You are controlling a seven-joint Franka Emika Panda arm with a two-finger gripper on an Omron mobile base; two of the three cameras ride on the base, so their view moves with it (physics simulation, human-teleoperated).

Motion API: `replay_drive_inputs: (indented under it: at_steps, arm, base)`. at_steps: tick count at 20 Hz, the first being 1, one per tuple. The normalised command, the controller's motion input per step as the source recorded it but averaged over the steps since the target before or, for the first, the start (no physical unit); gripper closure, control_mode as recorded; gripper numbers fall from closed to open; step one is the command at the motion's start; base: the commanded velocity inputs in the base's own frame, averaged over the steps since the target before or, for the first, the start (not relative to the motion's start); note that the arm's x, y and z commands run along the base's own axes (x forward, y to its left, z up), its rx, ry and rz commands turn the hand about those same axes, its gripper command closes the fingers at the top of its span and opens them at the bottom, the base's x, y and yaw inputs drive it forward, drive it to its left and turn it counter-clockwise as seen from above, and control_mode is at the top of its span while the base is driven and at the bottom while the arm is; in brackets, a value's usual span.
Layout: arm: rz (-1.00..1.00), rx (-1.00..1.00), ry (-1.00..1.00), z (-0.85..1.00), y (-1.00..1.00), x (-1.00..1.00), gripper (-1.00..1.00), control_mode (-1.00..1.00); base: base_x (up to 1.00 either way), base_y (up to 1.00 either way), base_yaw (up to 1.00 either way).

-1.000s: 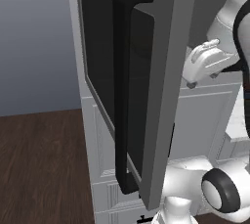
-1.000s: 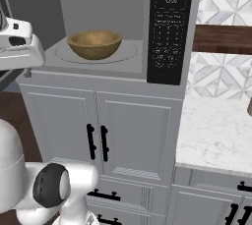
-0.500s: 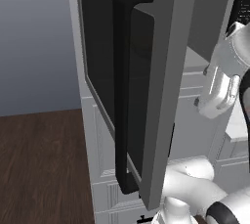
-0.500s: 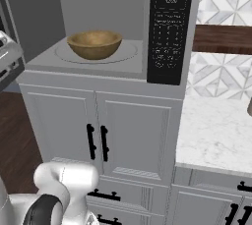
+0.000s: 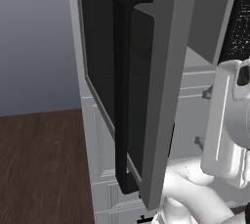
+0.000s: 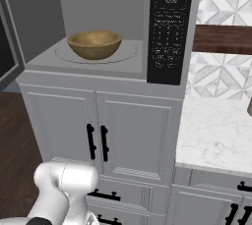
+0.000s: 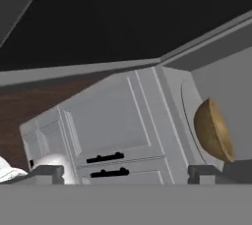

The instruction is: Open the microwave, place the bowl with waffle inside the microwave, then close the microwave door and turn it on.

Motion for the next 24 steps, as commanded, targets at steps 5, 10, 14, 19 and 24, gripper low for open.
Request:
replay_drive_inputs:
  at_steps: [5,10,14,19,24]
  arm:
    - [0.09,-0.11,-0.32,-0.11,0.14,-0.70,-1.00,-1.00]
    - [0.00,-0.13,-0.16,-0.08,0.52,-0.81,-1.00,-1.00]
    - [-0.07,-0.16,-0.01,-0.03,0.78,-0.33,-1.00,-1.00]
    - [-0.12,-0.19,-0.01,-0.09,1.00,0.00,-1.00,-1.00]
    - [-0.19,-0.20,0.00,-0.20,1.00,0.46,-1.00,-1.00]
  base:
    - [0.00,0.00,0.00]
    - [0.00,0.00,0.00]
    - [0.00,0.00,0.00]
    - [0.00,0.00,0.00]
    - [0.00,0.00,0.00]
